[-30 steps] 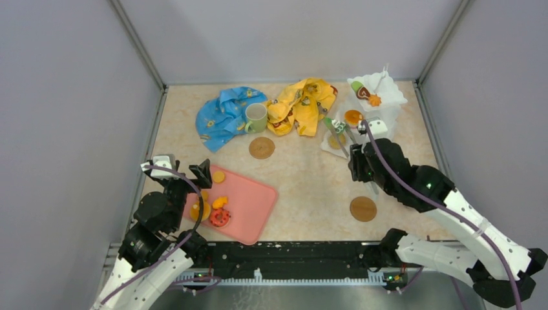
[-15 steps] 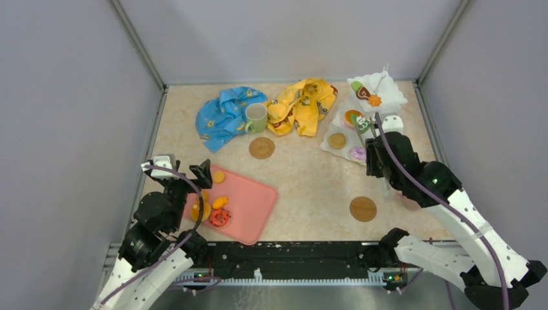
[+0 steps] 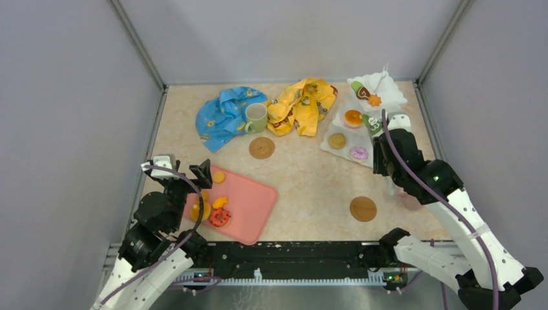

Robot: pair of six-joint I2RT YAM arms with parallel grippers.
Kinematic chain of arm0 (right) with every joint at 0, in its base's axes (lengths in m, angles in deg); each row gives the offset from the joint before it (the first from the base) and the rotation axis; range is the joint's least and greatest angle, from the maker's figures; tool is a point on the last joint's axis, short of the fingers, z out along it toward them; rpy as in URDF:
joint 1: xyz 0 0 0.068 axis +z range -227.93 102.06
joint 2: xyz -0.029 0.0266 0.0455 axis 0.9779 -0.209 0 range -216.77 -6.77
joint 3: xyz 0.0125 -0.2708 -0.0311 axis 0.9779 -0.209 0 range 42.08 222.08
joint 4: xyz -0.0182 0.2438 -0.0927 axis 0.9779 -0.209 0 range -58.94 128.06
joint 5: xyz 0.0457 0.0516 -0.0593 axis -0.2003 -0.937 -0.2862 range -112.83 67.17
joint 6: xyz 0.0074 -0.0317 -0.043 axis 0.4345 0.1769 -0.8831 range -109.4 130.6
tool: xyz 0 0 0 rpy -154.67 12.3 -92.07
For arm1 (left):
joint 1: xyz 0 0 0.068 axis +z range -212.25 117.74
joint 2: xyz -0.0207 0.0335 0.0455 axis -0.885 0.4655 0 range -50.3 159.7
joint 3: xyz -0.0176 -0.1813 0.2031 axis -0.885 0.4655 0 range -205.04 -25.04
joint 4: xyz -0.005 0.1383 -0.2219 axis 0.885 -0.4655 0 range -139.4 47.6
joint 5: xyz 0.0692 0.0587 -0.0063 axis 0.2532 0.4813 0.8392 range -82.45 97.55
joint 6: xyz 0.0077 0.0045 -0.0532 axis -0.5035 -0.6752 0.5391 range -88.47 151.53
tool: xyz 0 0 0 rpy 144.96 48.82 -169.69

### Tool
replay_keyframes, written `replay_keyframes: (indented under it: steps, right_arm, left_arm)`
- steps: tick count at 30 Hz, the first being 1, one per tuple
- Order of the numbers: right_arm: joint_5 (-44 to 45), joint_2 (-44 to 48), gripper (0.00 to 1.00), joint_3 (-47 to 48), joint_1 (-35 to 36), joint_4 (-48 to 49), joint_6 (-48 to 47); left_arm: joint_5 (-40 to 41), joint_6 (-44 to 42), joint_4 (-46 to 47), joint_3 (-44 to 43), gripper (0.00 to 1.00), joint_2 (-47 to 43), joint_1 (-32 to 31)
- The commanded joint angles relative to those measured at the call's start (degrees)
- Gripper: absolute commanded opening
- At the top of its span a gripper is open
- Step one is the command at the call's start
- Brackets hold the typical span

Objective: Serve the afternoon tea
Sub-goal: Place the desert on the desert table.

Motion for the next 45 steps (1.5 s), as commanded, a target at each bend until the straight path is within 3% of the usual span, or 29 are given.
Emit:
replay_keyframes:
  steps: [1, 8, 16, 36, 45]
  right_arm:
    - [-0.4, 0.75, 0.39, -0.44, -1.02, 1.94, -1.26]
    - [-2.37, 0.34, 0.4, -2.28, -3.08, 4.03, -2.93]
    - [-2.4, -0.51, 0.5, -1.23, -4.24, 4.52, -3.71]
    - [-5.46, 0.36, 0.5, 6.11, -4.24, -1.72, -4.38]
    - [-16.13, 2.06, 0.47, 9.38, -4.27, -3.62, -3.68]
  left_arm:
    - [-0.21, -0.07, 2.38, 0.11, 0.99, -0.11, 0.14]
    - [-0.17, 0.01, 2.21, 0.07, 0.99, -0.1, 0.17]
    - [-0.13, -0.15, 2.47, 0.12, 0.99, 0.08, 0.16]
    - [-0.22, -0.43, 2.75, 0.24, 0.99, 0.52, 0.14]
    - [0.02, -0.43, 2.78, 0.21, 0.99, 0.53, 0.18]
